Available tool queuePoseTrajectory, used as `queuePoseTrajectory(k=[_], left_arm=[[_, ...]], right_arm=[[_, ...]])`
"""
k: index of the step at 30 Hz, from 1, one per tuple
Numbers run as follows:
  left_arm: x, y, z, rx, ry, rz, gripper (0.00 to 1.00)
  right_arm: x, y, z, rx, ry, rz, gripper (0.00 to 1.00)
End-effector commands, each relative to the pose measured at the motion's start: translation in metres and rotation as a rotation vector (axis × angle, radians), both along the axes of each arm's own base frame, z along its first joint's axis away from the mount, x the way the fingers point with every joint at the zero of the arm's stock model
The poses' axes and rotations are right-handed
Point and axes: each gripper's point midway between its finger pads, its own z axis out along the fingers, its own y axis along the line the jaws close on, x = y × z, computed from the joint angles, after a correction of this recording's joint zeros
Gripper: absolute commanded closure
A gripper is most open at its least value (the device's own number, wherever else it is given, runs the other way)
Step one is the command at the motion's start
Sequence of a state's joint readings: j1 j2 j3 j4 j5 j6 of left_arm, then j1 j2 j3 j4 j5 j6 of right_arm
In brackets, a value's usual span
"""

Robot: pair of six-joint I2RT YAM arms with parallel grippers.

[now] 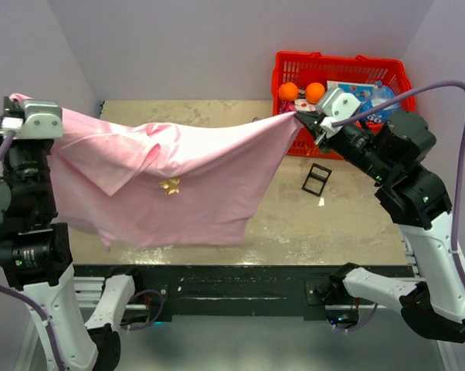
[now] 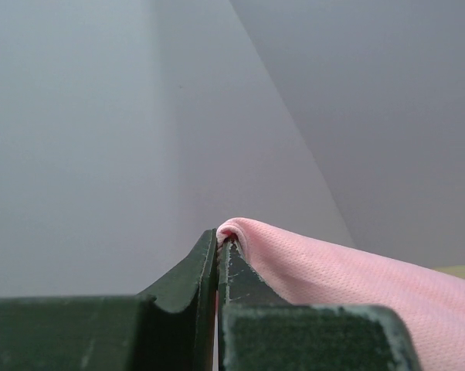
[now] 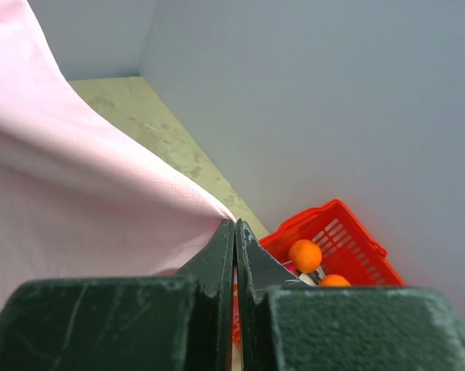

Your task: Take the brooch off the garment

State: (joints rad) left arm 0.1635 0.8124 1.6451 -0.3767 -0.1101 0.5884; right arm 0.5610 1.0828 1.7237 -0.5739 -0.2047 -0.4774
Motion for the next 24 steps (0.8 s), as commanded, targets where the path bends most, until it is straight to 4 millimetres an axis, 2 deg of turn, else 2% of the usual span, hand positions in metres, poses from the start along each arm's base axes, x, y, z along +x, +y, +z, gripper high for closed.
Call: queuePoseTrajectory(k=[1, 2, 3, 4, 5, 6, 7, 8, 9, 10, 11, 12, 13, 15, 16, 17, 18, 19, 20, 21, 22, 23, 24], left_arm=[[0.046, 0.001, -0.068, -0.037, 0.185, -0.042, 1.0], [0.065, 0.002, -0.103, -0.053, 0.268, -0.055, 1.0], [0.074, 0.002, -0.122, -0.063, 0.309, -0.062, 1.0], [0.084, 0.002, -0.142, -0.071, 0.353, -0.071, 1.0], [0.1, 0.001, -0.186, -0.075, 0.447, -0.093, 1.0], [0.11, 0.001, -0.201, -0.074, 0.464, -0.101, 1.0], [0.123, -0.001, -0.223, -0.078, 0.511, -0.124, 1.0], [0.133, -0.002, -0.261, -0.094, 0.581, -0.14, 1.0], [0.143, -0.001, -0.27, -0.096, 0.58, -0.147, 1.0], [0.159, -0.001, -0.297, -0.111, 0.643, -0.157, 1.0], [0.166, -0.001, -0.317, -0.133, 0.684, -0.165, 1.0], [0.175, 0.0, -0.327, -0.14, 0.7, -0.17, 1.0], [0.188, 0.001, -0.353, -0.157, 0.768, -0.178, 1.0], [0.201, 0.001, -0.372, -0.184, 0.803, -0.186, 1.0], [0.209, 0.003, -0.391, -0.206, 0.843, -0.181, 1.0], [0.212, 0.006, -0.401, -0.23, 0.86, -0.166, 1.0], [0.215, 0.007, -0.408, -0.241, 0.874, -0.16, 1.0], [0.221, 0.009, -0.421, -0.277, 0.905, -0.151, 1.0], [0.222, 0.012, -0.427, -0.297, 0.914, -0.133, 1.0], [0.224, 0.017, -0.431, -0.32, 0.918, -0.112, 1.0], [0.226, 0.024, -0.439, -0.366, 0.925, -0.081, 1.0], [0.226, 0.026, -0.443, -0.392, 0.934, -0.073, 1.0], [0.225, 0.035, -0.445, -0.419, 0.934, -0.051, 1.0]], right_arm=[[0.021, 0.012, -0.057, -0.063, 0.086, -0.002, 1.0], [0.026, 0.014, -0.069, -0.069, 0.105, -0.006, 1.0], [0.033, 0.019, -0.076, -0.065, 0.104, -0.008, 1.0], [0.042, 0.023, -0.102, -0.091, 0.148, -0.014, 1.0], [0.052, 0.029, -0.12, -0.11, 0.181, -0.013, 1.0], [0.061, 0.035, -0.129, -0.107, 0.185, -0.014, 1.0], [0.072, 0.037, -0.154, -0.117, 0.234, -0.042, 1.0], [0.081, 0.042, -0.166, -0.125, 0.252, -0.049, 1.0], [0.1, 0.052, -0.188, -0.139, 0.28, -0.058, 1.0], [0.111, 0.054, -0.201, -0.141, 0.3, -0.088, 1.0], [0.122, 0.057, -0.211, -0.143, 0.31, -0.109, 1.0], [0.144, 0.066, -0.229, -0.147, 0.32, -0.134, 1.0], [0.156, 0.065, -0.235, -0.145, 0.321, -0.173, 1.0], [0.176, 0.071, -0.247, -0.15, 0.318, -0.204, 1.0], [0.192, 0.079, -0.262, -0.173, 0.331, -0.213, 1.0], [0.201, 0.079, -0.268, -0.185, 0.33, -0.239, 1.0], [0.213, 0.082, -0.26, -0.175, 0.303, -0.255, 1.0], [0.224, 0.085, -0.282, -0.212, 0.326, -0.272, 1.0], [0.231, 0.083, -0.284, -0.219, 0.324, -0.304, 1.0], [0.244, 0.085, -0.273, -0.194, 0.291, -0.328, 1.0], [0.252, 0.087, -0.282, -0.203, 0.302, -0.345, 1.0], [0.256, 0.086, -0.281, -0.201, 0.295, -0.367, 0.99], [0.26, 0.088, -0.271, -0.187, 0.279, -0.37, 0.96]])
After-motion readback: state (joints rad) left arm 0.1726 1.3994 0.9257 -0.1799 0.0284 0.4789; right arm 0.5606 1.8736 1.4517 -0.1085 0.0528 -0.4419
